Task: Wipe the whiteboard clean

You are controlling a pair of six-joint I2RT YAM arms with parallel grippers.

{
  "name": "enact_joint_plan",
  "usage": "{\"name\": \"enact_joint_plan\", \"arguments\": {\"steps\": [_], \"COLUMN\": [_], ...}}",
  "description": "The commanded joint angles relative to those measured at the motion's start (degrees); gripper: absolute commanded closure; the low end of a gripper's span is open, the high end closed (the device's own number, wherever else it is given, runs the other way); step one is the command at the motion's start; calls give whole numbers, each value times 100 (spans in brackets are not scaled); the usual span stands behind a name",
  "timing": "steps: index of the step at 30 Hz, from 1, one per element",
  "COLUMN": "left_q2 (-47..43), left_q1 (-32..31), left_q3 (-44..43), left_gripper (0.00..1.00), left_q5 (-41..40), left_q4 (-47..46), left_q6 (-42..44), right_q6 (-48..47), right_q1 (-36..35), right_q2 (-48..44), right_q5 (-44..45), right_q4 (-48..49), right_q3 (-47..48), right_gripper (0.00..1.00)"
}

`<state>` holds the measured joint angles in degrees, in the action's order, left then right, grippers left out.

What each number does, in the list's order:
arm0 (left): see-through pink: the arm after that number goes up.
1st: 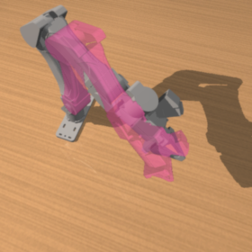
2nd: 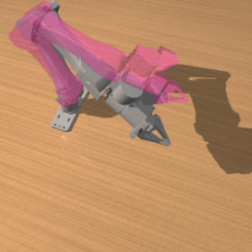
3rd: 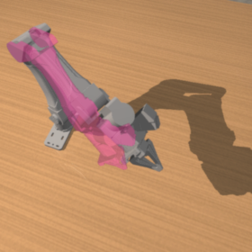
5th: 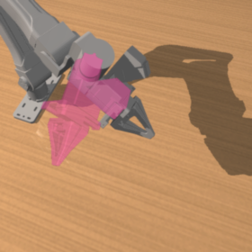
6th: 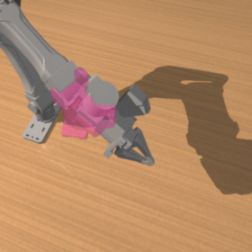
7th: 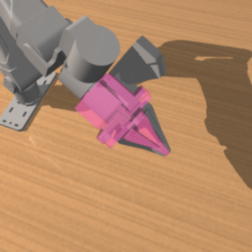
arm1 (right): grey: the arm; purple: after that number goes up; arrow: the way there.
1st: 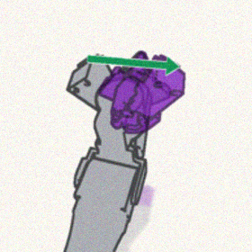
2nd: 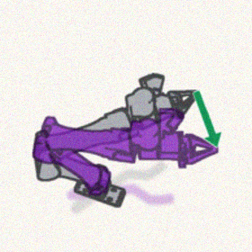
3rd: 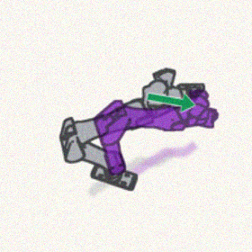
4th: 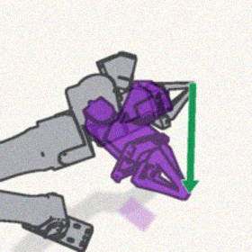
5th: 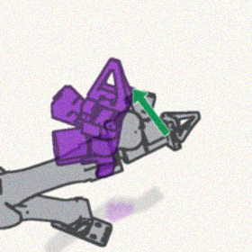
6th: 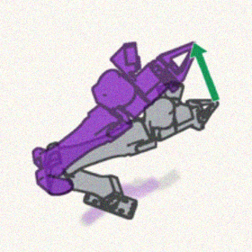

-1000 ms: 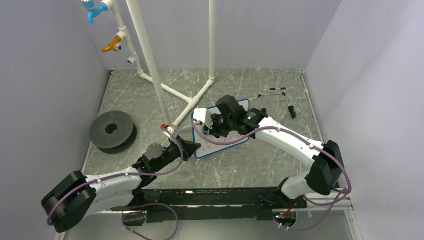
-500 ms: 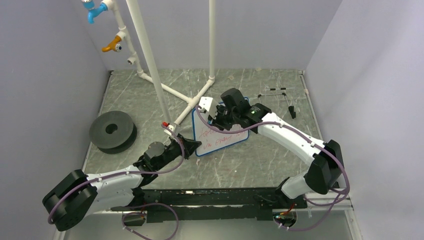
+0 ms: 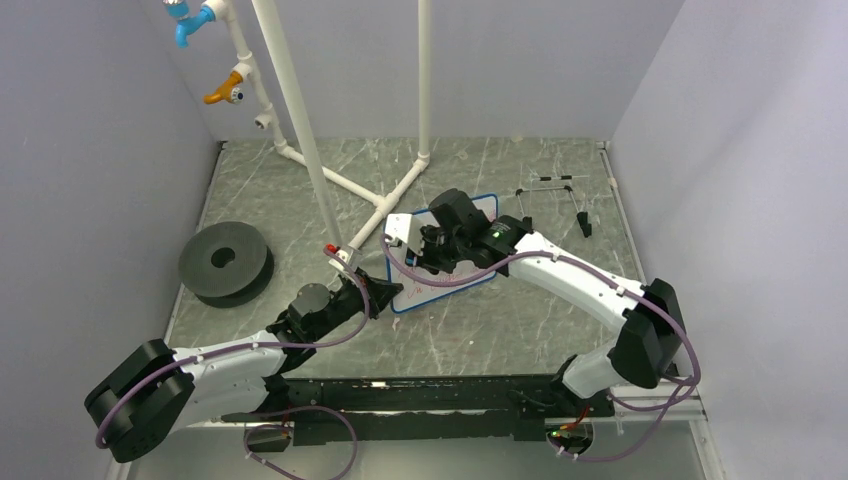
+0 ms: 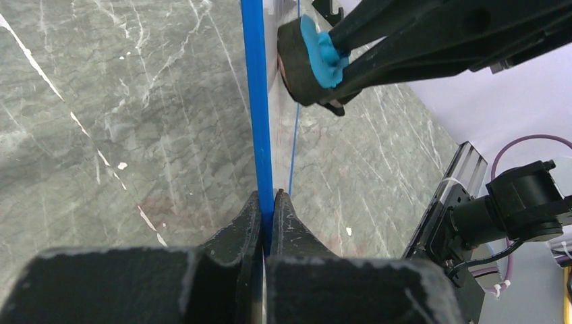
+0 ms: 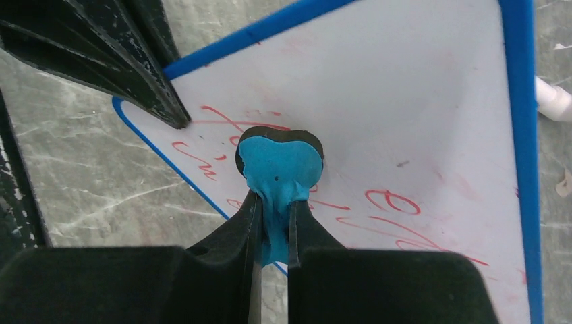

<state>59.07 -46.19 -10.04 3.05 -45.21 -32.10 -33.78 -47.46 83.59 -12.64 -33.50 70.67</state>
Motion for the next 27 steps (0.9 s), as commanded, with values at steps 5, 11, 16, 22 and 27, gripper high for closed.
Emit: {"name": "enact_joint_plan", "arguments": {"steps": [5, 11, 16, 22, 27], "left_q2": [-12, 43, 18, 61, -13], "left_q1": [-105, -104, -106, -103, -101], "left_q3": [-145, -173, -171, -155, -110], "left_gripper": [100, 100, 100, 100, 100], "left_q5": [638, 753, 767, 749, 732], "left_q4": [-386, -404, -407, -463, -403], "left_q6": [432, 483, 488, 459, 500], "right_q6": [556, 528, 99, -233, 32], "right_q1": [543, 964, 816, 87, 138], "right_q2": [67, -188, -217, 68, 150], "right_q5": [15, 426, -156, -512, -406], "right_q4": [356, 611, 435, -81, 20], "right_q3": [522, 181, -190, 169, 434], "right_gripper": [100, 100, 100, 100, 100]}}
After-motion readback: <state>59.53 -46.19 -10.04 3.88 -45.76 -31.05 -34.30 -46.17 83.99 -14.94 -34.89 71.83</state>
